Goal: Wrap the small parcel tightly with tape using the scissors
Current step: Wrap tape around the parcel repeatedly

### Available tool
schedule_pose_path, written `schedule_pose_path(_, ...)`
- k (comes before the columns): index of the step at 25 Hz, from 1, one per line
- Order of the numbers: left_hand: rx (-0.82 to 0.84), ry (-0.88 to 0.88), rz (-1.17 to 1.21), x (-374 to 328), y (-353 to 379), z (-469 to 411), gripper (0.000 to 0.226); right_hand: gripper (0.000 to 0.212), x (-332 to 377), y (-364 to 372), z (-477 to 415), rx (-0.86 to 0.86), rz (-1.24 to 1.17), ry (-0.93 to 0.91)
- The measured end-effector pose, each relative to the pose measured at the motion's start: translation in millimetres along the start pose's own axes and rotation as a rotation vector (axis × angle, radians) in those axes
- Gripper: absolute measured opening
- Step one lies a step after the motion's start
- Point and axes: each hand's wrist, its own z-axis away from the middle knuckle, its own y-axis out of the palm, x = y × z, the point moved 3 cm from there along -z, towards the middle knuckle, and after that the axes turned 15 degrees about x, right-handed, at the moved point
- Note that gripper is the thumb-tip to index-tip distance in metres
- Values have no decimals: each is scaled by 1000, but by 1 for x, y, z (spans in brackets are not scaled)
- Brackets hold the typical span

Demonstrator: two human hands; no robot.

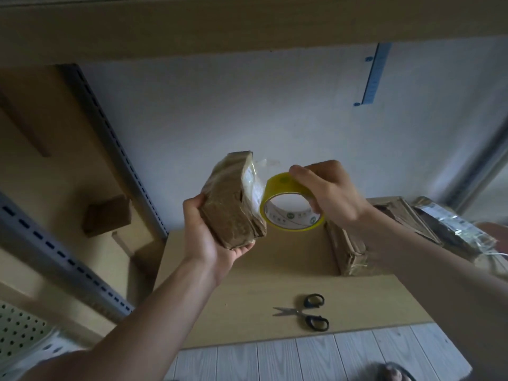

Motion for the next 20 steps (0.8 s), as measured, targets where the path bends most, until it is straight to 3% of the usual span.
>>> schedule_pose_path(4, -21, 83, 29, -7, -1, -4, 60, 58, 0, -3, -2, 105, 116, 10)
schedule_pose_path(8, 9, 187, 53, -31, -5, -6, 65, 62, -16, -16, -2, 104, 266, 56)
schedule_pose_path(14, 130, 216, 117, -36, -2, -9, 76, 65, -13, -3, 1, 61, 593, 45)
schedule_pose_path(20, 315, 136, 171, -25, 5, -9, 86, 61, -17, 17, 0, 55, 598, 67)
